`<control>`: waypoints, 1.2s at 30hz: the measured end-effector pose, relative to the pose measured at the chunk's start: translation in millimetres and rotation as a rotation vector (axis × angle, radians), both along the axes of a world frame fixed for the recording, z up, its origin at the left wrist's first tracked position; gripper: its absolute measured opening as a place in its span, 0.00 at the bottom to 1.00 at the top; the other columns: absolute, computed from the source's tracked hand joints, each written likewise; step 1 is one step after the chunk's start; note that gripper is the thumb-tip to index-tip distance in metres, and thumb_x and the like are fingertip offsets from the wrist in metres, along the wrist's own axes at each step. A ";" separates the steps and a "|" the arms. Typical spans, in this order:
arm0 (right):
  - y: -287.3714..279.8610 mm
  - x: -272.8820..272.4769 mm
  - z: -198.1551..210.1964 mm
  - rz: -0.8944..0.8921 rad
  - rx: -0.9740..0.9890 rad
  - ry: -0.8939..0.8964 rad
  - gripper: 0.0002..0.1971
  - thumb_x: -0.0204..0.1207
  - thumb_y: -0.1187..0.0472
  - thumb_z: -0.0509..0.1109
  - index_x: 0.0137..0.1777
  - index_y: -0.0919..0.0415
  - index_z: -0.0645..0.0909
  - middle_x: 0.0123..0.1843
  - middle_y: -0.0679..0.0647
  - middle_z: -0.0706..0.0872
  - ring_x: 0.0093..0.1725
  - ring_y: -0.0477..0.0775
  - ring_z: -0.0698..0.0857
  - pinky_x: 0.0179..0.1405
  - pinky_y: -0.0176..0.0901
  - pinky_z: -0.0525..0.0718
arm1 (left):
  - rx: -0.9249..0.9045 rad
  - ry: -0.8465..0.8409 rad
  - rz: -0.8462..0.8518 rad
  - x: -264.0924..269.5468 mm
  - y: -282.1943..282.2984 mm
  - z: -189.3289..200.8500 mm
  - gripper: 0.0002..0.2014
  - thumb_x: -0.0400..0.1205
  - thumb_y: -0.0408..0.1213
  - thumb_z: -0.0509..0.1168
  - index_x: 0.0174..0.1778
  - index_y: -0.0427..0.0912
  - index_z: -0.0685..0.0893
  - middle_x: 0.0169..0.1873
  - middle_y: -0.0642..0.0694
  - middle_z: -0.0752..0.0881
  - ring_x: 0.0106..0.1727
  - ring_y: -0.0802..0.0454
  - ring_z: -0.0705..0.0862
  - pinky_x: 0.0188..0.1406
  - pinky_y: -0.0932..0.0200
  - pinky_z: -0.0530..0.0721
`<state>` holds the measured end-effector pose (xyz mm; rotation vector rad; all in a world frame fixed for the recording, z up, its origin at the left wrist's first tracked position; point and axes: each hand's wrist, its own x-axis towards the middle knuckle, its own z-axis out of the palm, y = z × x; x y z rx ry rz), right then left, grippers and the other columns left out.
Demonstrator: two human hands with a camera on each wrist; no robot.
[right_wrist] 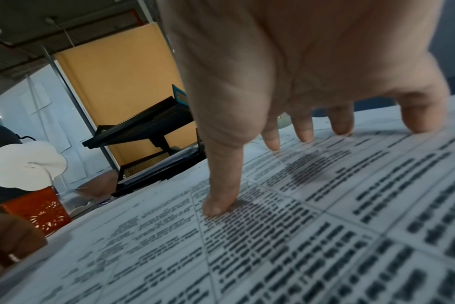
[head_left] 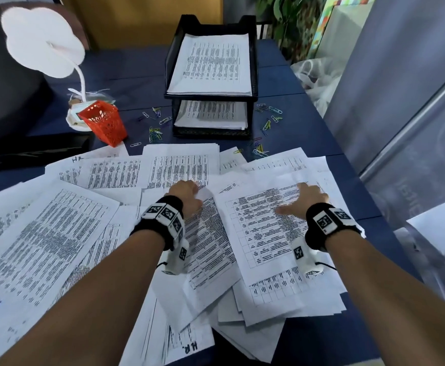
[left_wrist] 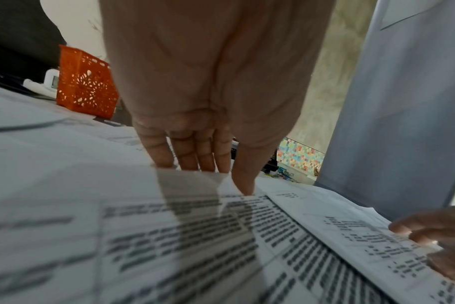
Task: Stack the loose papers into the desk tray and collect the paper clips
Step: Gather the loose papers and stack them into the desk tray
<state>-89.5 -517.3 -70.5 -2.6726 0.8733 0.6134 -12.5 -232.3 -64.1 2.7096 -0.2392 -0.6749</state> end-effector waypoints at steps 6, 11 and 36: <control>-0.7 1.7 -11.1 0.002 -0.006 0.017 0.58 0.55 0.30 0.77 0.81 0.53 0.56 0.79 0.61 0.63 0.79 0.67 0.63 0.74 0.64 0.69 | 0.124 -0.069 -0.069 -2.6 -12.0 -15.5 0.26 0.75 0.47 0.71 0.66 0.43 0.74 0.64 0.43 0.74 0.64 0.44 0.74 0.58 0.51 0.79; -1.2 4.8 -15.7 0.023 -0.042 0.028 0.59 0.53 0.27 0.76 0.80 0.53 0.57 0.78 0.60 0.65 0.77 0.67 0.65 0.70 0.68 0.72 | 0.152 -0.097 -0.024 -6.1 -17.7 -22.5 0.25 0.74 0.46 0.71 0.64 0.41 0.74 0.60 0.41 0.77 0.61 0.43 0.75 0.56 0.49 0.79; -6.7 -18.0 7.2 -0.546 0.188 -0.525 0.56 0.62 0.34 0.76 0.82 0.59 0.51 0.80 0.65 0.59 0.79 0.66 0.59 0.72 0.69 0.65 | -0.662 0.143 0.310 -11.8 5.5 13.7 0.21 0.81 0.33 0.65 0.71 0.40 0.75 0.59 0.41 0.85 0.53 0.49 0.84 0.38 0.67 0.83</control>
